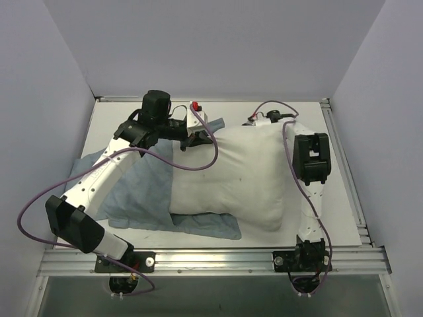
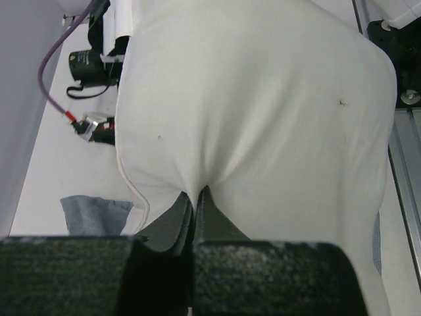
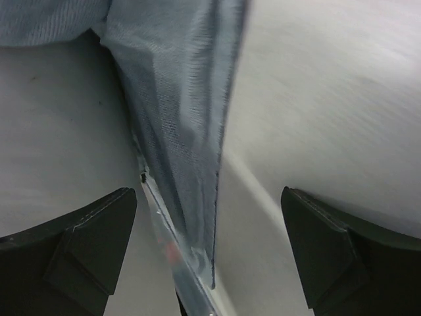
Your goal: Put the pillow into the pillowcase
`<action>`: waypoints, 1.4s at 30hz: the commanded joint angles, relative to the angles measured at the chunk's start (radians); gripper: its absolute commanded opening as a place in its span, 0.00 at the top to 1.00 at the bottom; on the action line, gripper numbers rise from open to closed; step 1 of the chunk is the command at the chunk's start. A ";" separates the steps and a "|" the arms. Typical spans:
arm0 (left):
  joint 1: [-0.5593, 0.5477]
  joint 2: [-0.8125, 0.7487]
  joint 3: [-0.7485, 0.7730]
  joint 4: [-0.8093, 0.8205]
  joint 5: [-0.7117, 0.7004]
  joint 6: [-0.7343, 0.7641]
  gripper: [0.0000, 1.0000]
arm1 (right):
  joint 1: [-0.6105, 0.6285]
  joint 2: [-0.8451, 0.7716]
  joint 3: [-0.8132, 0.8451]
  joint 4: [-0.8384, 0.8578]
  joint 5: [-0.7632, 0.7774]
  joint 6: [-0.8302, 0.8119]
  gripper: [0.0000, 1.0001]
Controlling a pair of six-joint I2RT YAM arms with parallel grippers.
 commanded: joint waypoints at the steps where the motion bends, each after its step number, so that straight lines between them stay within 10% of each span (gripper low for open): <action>1: 0.016 -0.025 -0.038 0.165 0.121 0.002 1.00 | 0.133 -0.091 -0.016 0.102 0.006 0.033 0.00; 6: 0.030 -0.051 -0.176 0.270 0.147 0.028 1.00 | 0.223 -0.045 -0.056 0.179 0.167 0.013 0.03; 9: 0.035 -0.073 -0.258 0.328 0.156 0.033 1.00 | 0.222 0.010 -0.022 0.179 0.265 0.036 0.57; 10: 0.036 -0.079 -0.268 0.302 0.171 0.049 1.00 | 0.213 -0.005 -0.025 0.179 0.294 0.039 0.99; 21: 0.061 -0.027 -0.359 -0.248 0.147 0.625 1.00 | -0.121 -0.350 -0.176 0.177 0.327 -0.011 1.00; 26: 0.049 -0.059 -0.367 -0.284 0.147 0.767 1.00 | -0.148 -0.375 -0.193 0.121 0.103 -0.022 1.00; 28: 0.009 -0.059 -0.316 -0.279 0.157 0.723 1.00 | -0.113 -0.329 -0.176 0.061 0.027 -0.005 0.73; 33: 0.018 -0.025 -0.238 -0.252 0.070 0.657 0.99 | -0.008 -0.316 -0.255 -0.074 -0.194 -0.080 0.59; 34: 0.036 -0.016 -0.224 -0.247 0.067 0.640 0.87 | 0.004 -0.326 -0.275 -0.087 -0.216 -0.091 0.60; 35: 0.038 -0.010 -0.204 -0.246 0.064 0.585 0.48 | 0.012 -0.330 -0.291 -0.096 -0.239 -0.105 0.62; 36: 0.033 -0.005 -0.148 -0.246 0.069 0.547 0.30 | 0.010 -0.335 -0.303 -0.116 -0.295 -0.112 0.64; 39: -0.055 0.001 -0.030 -0.242 0.017 0.345 0.03 | 0.007 -0.332 -0.321 -0.133 -0.372 -0.100 0.75; 42: -0.204 0.063 0.043 -0.245 -0.121 0.152 0.03 | 0.010 -0.313 -0.325 -0.146 -0.412 -0.083 0.87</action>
